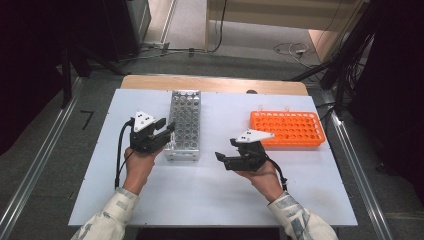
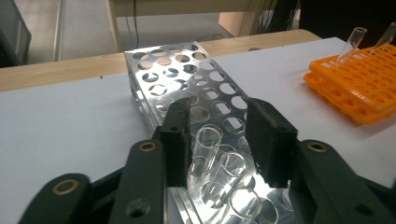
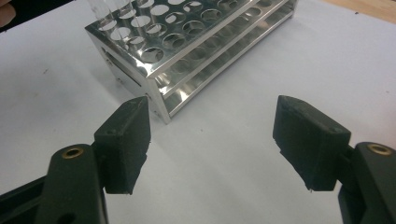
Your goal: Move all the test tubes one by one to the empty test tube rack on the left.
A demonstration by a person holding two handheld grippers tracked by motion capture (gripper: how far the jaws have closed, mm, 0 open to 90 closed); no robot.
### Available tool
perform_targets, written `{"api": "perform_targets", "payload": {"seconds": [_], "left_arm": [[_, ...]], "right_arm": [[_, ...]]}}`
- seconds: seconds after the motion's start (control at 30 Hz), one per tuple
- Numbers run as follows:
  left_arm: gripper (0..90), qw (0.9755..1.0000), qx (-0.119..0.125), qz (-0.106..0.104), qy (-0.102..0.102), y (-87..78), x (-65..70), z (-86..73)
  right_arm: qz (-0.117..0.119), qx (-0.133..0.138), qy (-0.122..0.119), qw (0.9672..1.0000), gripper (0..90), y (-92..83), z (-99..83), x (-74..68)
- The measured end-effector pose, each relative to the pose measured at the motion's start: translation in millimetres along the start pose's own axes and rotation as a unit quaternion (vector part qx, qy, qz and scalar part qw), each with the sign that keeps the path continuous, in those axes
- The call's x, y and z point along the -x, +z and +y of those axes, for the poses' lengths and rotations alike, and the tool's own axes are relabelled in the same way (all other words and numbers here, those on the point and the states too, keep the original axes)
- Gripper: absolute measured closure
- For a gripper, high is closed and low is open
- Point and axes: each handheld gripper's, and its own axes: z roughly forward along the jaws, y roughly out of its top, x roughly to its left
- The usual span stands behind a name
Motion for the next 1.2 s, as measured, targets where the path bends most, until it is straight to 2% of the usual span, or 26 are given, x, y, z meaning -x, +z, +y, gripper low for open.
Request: {"api": "perform_targets", "payload": {"seconds": [0.17,0.37,0.57,0.73,1.0,1.2], "left_arm": [[43.2,0.9999,0.0,-0.01,-0.013,-4.3,2.8,0.3],[30.6,0.9998,-0.002,-0.008,-0.017,-9.3,6.3,-0.5],[21.5,0.9998,-0.006,0.002,-0.018,-10.3,7.6,-3.1],[16.2,0.9998,-0.007,0.009,-0.017,-9.9,9.1,-4.2],[12.6,0.9998,-0.004,0.012,-0.017,-9.5,10.8,-4.6],[12.6,0.9998,-0.006,0.009,-0.015,-7.1,11.4,-5.0]], "right_arm": [[-0.006,0.004,0.004,1.0,26.4,-2.6,0.4,4.4],[-0.021,0.011,0.008,0.9997,26.6,-7.0,1.4,12.0],[-0.047,0.016,0.019,0.9986,26.8,-12.7,1.4,25.8],[-0.077,0.023,0.028,0.9964,26.9,-16.2,3.2,39.2],[-0.135,0.036,0.056,0.9886,29.6,-26.9,5.8,72.7],[-0.187,0.032,0.063,0.9799,32.8,-22.6,8.2,94.9]]}}
